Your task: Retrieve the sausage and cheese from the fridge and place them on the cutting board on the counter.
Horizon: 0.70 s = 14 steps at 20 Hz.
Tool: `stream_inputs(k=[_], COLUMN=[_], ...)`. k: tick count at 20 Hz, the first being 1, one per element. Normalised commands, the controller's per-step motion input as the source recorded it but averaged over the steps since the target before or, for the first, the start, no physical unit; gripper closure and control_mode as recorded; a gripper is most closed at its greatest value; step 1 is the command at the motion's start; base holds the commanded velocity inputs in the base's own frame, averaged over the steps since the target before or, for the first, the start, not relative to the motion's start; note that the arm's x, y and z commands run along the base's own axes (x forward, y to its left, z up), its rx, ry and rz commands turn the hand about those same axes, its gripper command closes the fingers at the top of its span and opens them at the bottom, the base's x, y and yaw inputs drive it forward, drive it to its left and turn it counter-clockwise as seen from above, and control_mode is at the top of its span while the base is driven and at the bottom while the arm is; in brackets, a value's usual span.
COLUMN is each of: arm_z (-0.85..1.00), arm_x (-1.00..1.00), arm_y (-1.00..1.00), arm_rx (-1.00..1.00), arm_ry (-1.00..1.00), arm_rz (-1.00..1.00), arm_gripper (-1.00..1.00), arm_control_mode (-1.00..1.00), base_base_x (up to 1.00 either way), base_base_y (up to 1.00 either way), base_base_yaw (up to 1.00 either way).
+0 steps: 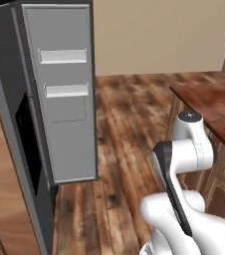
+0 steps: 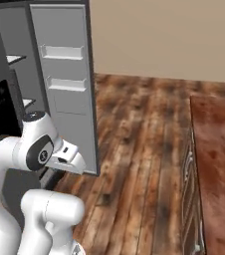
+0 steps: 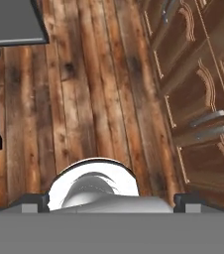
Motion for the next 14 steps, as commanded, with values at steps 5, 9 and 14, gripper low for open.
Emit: stream_inputs(k=[5, 9, 14], arm_z=[0.00, 0.00, 0.00], arm_x=[0.00, 0.00, 0.00], arm_y=[0.00, 0.00, 0.00], arm_rx=[0.00, 0.00, 0.00], arm_ry=[0.00, 0.00, 0.00], arm_rz=[0.00, 0.00, 0.00], arm_gripper=[-1.00, -1.00, -1.00], arm_control_mode=[1.00, 1.00, 1.00], base_base_x=[1.00, 0.96, 0.62], base_base_y=[0.00, 0.00, -0.10], base_base_yaw=[0.30, 0.49, 0.65])
